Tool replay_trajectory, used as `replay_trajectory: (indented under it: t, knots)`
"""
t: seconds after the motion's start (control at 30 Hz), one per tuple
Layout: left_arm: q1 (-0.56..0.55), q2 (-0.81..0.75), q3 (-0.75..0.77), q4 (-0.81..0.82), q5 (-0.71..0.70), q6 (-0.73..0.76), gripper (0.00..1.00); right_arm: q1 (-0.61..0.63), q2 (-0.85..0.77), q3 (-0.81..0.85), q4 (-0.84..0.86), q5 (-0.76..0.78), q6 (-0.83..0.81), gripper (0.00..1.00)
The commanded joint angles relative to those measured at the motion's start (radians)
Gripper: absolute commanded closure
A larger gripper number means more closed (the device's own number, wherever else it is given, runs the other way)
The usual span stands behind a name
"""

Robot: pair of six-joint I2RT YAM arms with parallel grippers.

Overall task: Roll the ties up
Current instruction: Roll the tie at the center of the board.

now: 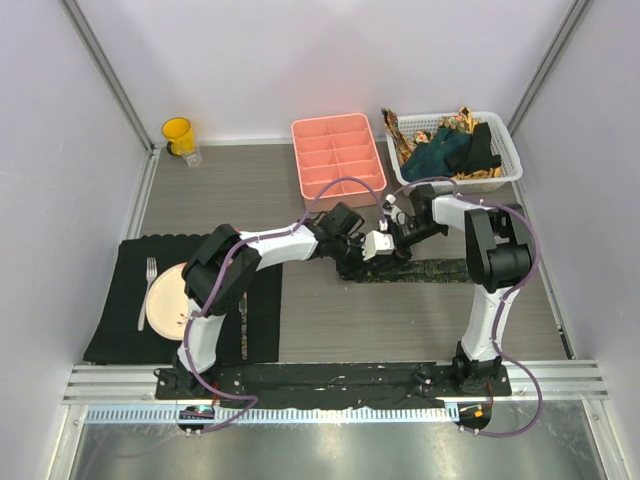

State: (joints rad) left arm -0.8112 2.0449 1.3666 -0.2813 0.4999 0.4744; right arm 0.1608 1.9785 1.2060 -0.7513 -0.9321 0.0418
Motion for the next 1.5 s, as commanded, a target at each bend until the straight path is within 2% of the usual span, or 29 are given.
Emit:
replay_trajectory:
  t: [0.0, 0.13, 0.17, 0.27, 0.3, 0.43, 0.57, 0.73, 0.97, 1.2, 1.3, 1.33, 1.4, 1.47]
  knots:
    - [0.006, 0.046, -0.009, -0.093, -0.067, 0.006, 0.82, 0.035, 0.002, 0.03, 0.055, 0.016, 0.056, 0.55]
    - [0.007, 0.044, -0.014, -0.093, -0.072, 0.009, 0.81, 0.036, 0.049, 0.04, 0.056, 0.084, 0.047, 0.64]
    - [0.006, 0.044, -0.014, -0.094, -0.072, 0.007, 0.8, 0.034, 0.052, 0.037, 0.055, 0.108, 0.041, 0.76]
    - [0.006, 0.041, -0.014, -0.094, -0.069, 0.01, 0.74, 0.025, 0.075, 0.027, 0.035, 0.145, 0.014, 0.96]
    - [0.007, 0.04, -0.014, -0.094, -0.058, 0.01, 0.7, 0.02, 0.083, 0.024, 0.021, 0.168, 0.006, 0.99]
    - [0.015, 0.029, -0.003, -0.076, -0.006, 0.01, 0.52, -0.018, 0.108, 0.009, 0.015, 0.214, -0.031, 0.99]
    - [0.023, -0.018, -0.015, 0.04, 0.058, -0.045, 0.3, -0.052, 0.126, -0.003, 0.01, 0.257, -0.095, 0.99]
    - [0.023, -0.045, -0.027, 0.145, 0.107, -0.097, 0.24, -0.079, 0.135, -0.019, 0.004, 0.309, -0.134, 0.99]
    - [0.014, 0.007, 0.002, 0.226, 0.129, -0.102, 0.22, -0.079, 0.141, -0.008, 0.01, 0.332, -0.135, 0.99]
    - [-0.017, 0.051, 0.037, 0.229, 0.144, -0.115, 0.26, -0.061, 0.152, 0.013, 0.024, 0.315, -0.119, 0.99]
    - [-0.023, 0.064, 0.051, 0.157, 0.108, -0.099, 0.41, -0.043, 0.163, 0.027, 0.043, 0.297, -0.099, 0.99]
    - [-0.025, 0.066, 0.057, 0.124, 0.094, -0.094, 0.56, -0.032, 0.163, 0.029, 0.052, 0.294, -0.092, 0.99]
    - [-0.023, 0.052, 0.037, 0.048, 0.037, -0.071, 0.71, -0.017, 0.164, 0.035, 0.079, 0.285, -0.077, 0.99]
    - [-0.022, 0.012, -0.036, 0.044, 0.013, -0.03, 0.75, 0.003, 0.171, 0.047, 0.086, 0.277, -0.068, 0.99]
